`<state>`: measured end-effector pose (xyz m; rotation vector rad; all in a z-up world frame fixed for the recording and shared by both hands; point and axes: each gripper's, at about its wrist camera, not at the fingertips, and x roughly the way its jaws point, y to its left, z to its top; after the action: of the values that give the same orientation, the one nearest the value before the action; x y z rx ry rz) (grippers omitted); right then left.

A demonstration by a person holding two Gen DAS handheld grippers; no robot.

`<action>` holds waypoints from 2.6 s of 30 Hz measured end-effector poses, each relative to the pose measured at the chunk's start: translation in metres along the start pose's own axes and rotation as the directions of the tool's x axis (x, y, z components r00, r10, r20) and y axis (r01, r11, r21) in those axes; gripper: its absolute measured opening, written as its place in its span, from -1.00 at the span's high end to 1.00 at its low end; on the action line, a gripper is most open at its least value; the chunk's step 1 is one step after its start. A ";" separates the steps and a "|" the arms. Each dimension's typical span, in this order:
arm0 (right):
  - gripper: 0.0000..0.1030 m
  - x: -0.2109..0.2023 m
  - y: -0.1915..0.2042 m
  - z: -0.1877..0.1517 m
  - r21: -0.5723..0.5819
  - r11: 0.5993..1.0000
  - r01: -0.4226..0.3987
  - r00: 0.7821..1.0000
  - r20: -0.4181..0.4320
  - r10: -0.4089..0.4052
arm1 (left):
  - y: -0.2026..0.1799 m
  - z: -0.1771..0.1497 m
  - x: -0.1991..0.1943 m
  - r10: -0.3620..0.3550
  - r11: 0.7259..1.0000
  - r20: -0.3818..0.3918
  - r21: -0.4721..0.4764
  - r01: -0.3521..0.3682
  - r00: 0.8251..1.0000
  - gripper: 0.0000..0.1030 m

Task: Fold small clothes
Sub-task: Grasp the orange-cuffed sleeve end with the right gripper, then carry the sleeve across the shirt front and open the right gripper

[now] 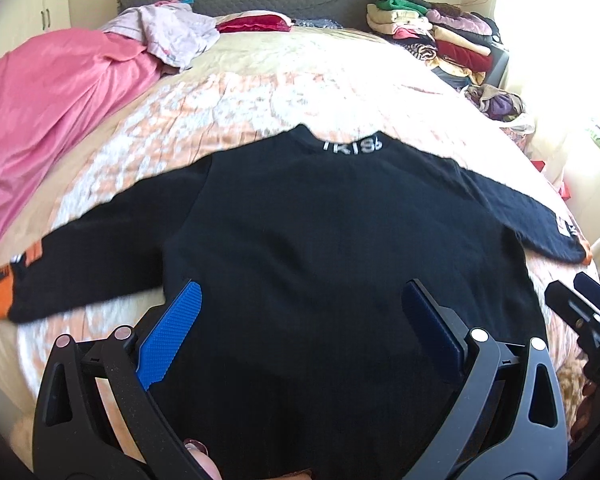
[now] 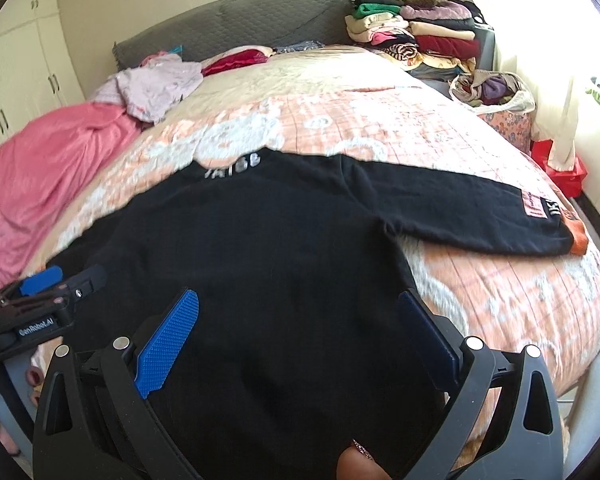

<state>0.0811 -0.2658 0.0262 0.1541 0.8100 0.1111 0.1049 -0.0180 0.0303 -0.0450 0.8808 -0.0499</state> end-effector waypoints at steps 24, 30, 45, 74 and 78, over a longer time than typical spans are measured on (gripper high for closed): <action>-0.92 0.015 -0.163 0.076 0.394 0.889 0.233 0.961 0.045 -0.272 | -0.026 0.094 0.082 -0.059 0.998 -0.059 0.018 0.060 0.997 -0.83; -0.92 0.020 -0.212 0.066 0.496 0.829 0.259 0.952 0.013 -0.305 | -0.050 0.104 0.094 -0.121 0.991 -0.060 0.048 0.124 0.991 -0.83; -0.92 0.057 -0.309 0.010 0.718 0.620 0.318 0.935 -0.128 -0.332 | -0.093 0.097 0.132 -0.147 0.981 -0.122 0.111 0.161 0.982 -0.83; 0.61 0.047 -0.288 0.055 0.568 0.823 0.034 0.976 0.159 -0.150 | -0.025 0.059 0.101 -0.147 0.983 -0.088 0.099 0.156 0.985 -0.83; 0.62 0.033 -0.250 0.073 0.485 0.875 -0.011 0.974 0.202 -0.099 | -0.015 0.059 0.101 -0.157 0.984 -0.090 0.071 0.163 0.984 -0.83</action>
<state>0.1668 -0.5132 0.0081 0.6132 0.6035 -0.1559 0.2140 -0.0381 -0.0088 -0.0406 0.9572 -0.2384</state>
